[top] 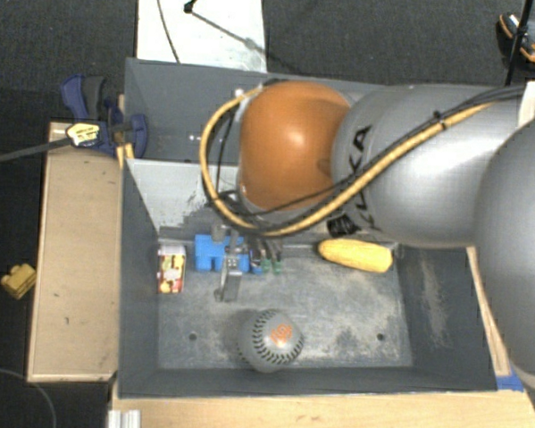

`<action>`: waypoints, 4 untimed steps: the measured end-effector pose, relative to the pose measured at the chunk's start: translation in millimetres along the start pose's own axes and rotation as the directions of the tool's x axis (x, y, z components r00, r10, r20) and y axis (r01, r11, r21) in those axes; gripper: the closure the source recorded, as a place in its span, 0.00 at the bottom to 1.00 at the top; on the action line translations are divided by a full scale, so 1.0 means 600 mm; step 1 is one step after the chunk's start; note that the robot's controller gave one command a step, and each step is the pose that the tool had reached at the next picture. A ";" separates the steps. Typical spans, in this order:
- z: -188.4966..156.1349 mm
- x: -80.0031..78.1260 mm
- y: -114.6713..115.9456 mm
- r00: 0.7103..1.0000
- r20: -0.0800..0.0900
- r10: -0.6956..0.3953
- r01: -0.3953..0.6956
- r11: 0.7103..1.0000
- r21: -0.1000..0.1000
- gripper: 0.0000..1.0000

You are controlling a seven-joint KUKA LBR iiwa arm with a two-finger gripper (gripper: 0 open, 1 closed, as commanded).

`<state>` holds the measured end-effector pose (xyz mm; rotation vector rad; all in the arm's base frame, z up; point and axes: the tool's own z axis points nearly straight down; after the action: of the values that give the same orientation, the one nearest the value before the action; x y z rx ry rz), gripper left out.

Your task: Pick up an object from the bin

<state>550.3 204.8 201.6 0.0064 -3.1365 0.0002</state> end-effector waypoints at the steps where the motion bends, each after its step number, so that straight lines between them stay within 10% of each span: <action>1: -0.008 -0.003 -0.002 1.000 0.007 0.005 -0.005 1.000 -0.002 0.00; 3: -0.122 -0.002 0.015 0.999 0.015 0.041 -0.041 0.999 -0.005 0.00; 4: -0.023 -0.053 0.031 1.000 0.015 0.025 -0.025 1.000 -0.004 0.00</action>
Offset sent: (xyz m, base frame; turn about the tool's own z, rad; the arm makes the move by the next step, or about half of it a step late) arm -0.0169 0.0299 0.1652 0.1334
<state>582.3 223.4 215.4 -0.0329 -3.1515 -0.0065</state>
